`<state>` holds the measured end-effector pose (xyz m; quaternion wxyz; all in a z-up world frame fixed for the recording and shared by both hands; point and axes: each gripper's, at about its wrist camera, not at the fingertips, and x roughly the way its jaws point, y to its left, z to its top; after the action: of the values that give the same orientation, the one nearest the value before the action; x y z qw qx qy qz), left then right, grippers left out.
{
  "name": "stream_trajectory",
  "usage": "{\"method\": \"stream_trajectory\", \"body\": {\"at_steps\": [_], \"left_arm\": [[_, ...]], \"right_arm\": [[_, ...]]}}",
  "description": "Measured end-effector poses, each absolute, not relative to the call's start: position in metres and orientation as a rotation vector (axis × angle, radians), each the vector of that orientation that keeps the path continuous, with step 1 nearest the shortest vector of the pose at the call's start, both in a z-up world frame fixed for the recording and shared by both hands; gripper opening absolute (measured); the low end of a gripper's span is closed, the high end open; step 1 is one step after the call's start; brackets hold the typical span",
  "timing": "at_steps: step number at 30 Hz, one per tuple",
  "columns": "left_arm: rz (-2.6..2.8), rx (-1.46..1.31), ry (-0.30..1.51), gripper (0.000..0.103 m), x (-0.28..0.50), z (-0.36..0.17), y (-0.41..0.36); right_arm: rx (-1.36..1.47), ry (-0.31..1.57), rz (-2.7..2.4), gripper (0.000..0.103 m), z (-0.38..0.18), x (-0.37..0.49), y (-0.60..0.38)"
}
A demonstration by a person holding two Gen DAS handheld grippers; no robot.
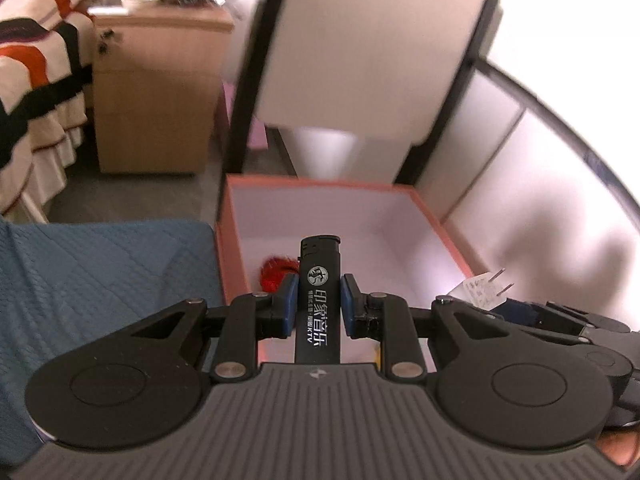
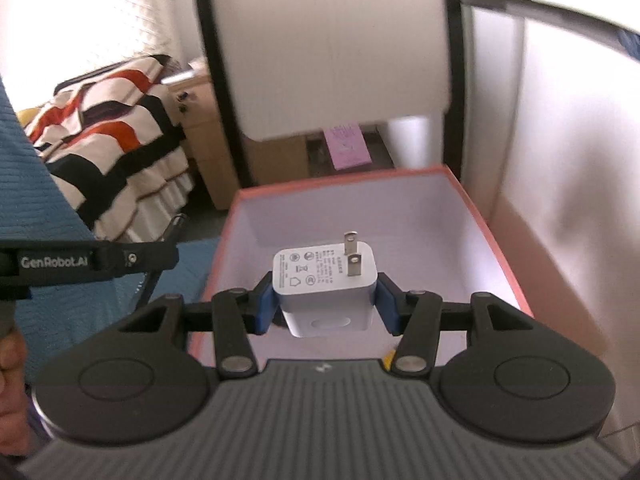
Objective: Organize rigid objects
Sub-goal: 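Carry the charger and lighter over the pink box with both grippers, then open both grippers to drop the charger and lighter into the box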
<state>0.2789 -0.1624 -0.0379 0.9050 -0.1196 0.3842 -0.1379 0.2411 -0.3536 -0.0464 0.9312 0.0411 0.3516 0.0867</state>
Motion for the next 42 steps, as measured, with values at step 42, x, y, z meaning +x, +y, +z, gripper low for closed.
{"method": "stream_trajectory", "body": {"at_steps": [42], "left_arm": [[-0.34,-0.25,0.841,0.054,0.25,-0.032,-0.18]], "right_arm": [[0.168,0.84,0.16,0.061,-0.056,0.225,-0.37]]}}
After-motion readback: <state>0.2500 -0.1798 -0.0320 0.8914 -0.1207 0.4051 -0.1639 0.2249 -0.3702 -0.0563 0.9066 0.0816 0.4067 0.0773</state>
